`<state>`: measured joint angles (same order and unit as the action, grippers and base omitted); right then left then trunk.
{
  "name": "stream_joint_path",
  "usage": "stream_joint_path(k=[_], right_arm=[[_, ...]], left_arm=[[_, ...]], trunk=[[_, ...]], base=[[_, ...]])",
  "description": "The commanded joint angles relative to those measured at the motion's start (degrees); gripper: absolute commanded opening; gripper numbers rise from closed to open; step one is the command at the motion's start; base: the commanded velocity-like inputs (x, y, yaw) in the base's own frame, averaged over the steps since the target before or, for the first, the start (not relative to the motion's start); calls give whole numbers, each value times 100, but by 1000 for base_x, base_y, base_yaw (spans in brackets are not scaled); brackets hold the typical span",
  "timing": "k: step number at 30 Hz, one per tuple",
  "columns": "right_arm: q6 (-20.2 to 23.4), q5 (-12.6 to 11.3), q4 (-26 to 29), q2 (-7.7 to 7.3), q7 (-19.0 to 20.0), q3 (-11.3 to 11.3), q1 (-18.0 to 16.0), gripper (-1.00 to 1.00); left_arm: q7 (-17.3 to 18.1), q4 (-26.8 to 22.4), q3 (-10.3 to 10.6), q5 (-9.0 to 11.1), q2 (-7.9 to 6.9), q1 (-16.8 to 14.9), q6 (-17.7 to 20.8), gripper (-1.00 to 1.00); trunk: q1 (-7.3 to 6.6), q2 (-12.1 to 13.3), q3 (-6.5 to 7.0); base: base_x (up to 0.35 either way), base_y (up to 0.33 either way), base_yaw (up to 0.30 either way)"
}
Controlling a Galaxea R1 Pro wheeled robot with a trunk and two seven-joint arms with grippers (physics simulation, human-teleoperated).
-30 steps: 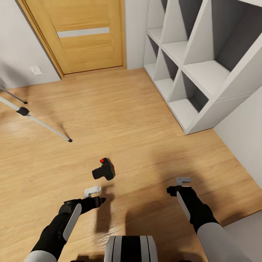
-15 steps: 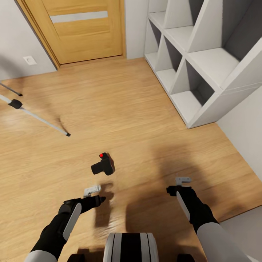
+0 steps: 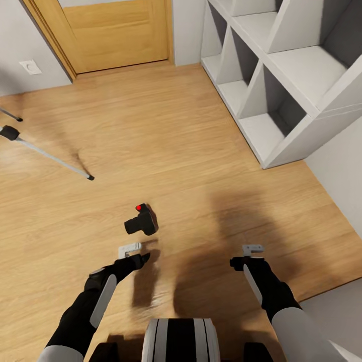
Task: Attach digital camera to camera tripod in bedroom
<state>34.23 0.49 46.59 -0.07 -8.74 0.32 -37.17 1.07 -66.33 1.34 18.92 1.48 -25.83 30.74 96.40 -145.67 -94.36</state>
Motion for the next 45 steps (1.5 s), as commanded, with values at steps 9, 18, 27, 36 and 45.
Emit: stream_joint_path(k=[9,18,27,36,45], right_arm=[[61,4,19,-16,1,4,-1,100],[444,-244,1073,21,20,-325,22,100],[531,-624,2553,-3,185,-701,248,100],[626,-613,2722,-22,197,-699,398,100],[904,-611,2857,-28,197,-679,411,100]], left_arm=[[8,-11,5,167,94,-1,-26,100],[7,-4,7,190,93,-3,0,100],[7,-3,7,191,89,-3,2,100],[7,-3,7,191,89,-2,2,100],[7,-18,7,191,91,-2,11,100]], trunk=[[22,-13,-203],[45,-26,-403],[68,-38,-602],[92,-50,-801],[115,-62,-1001]], base=[[0,0,0],[0,0,0],[0,0,0],[0,0,0],[0,0,0]])
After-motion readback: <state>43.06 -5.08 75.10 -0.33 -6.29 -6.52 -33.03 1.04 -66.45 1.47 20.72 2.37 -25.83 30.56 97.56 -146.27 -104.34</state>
